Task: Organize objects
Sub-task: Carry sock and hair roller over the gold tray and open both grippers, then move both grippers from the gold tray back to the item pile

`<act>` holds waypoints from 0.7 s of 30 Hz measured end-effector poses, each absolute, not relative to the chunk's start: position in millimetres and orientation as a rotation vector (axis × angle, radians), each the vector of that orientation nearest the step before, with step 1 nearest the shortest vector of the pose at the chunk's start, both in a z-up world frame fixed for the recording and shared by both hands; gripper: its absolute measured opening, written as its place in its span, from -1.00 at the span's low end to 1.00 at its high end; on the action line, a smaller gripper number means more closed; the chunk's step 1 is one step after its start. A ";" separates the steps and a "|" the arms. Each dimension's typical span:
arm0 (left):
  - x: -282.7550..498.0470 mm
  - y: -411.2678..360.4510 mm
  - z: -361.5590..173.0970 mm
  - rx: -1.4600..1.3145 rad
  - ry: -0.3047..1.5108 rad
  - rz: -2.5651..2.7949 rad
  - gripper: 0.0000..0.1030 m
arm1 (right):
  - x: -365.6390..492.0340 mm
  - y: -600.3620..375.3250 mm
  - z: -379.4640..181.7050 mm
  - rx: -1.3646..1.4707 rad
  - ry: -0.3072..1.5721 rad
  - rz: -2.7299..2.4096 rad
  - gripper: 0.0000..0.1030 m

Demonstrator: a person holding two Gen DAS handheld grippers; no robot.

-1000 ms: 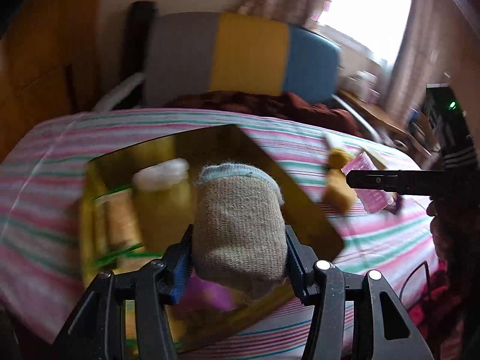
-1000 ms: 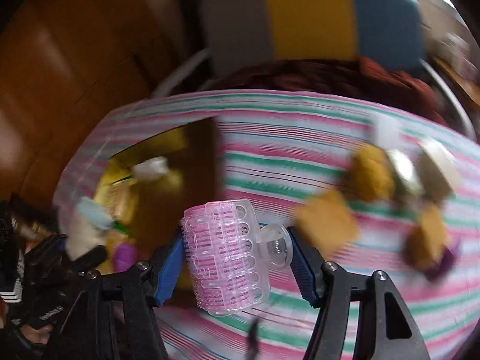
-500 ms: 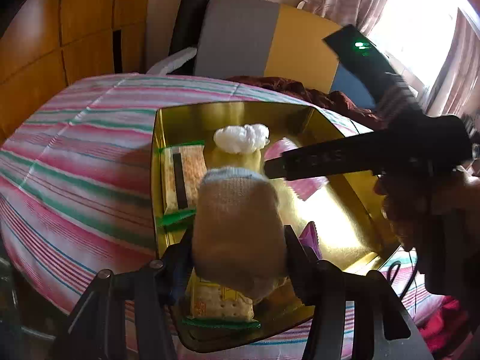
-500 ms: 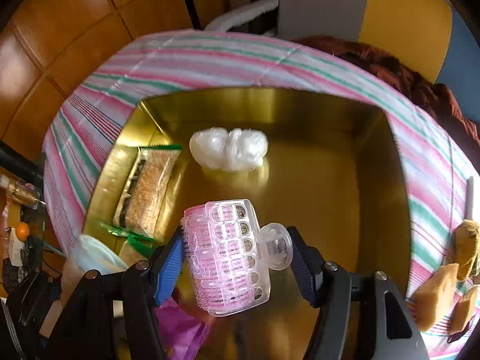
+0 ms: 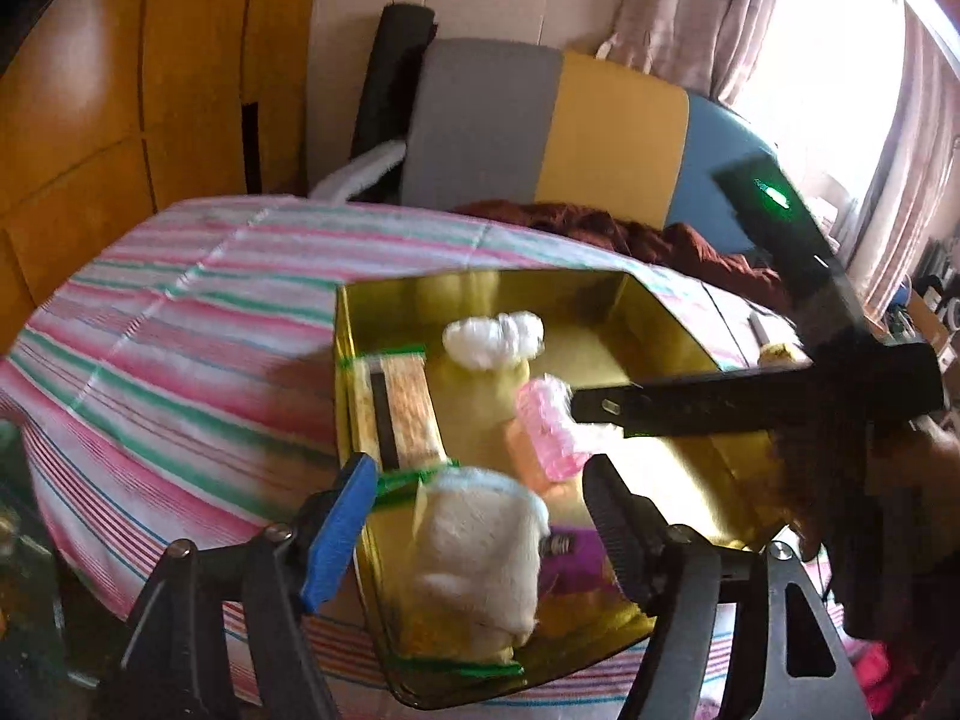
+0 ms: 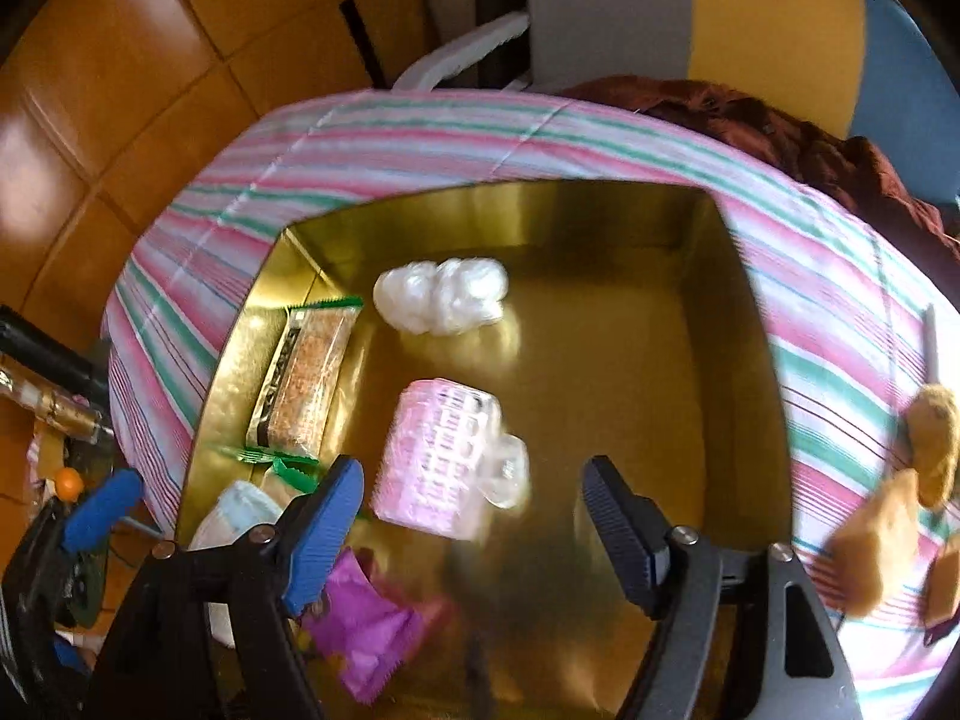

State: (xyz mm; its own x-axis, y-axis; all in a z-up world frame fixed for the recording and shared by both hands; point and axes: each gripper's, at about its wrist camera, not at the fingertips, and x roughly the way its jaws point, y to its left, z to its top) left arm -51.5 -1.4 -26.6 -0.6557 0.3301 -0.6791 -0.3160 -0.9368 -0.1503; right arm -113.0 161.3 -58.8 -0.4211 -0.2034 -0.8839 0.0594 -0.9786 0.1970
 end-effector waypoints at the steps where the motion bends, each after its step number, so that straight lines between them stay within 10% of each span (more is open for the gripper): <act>1: -52.2 -1.1 -24.1 -1.055 -0.024 2.579 0.46 | -107.3 165.0 -54.2 1.578 -0.209 -2.533 0.49; 21: -18.7 68.4 10.1 -0.935 0.192 2.530 0.67 | -9.2 244.7 -4.3 1.363 -0.160 -2.872 0.49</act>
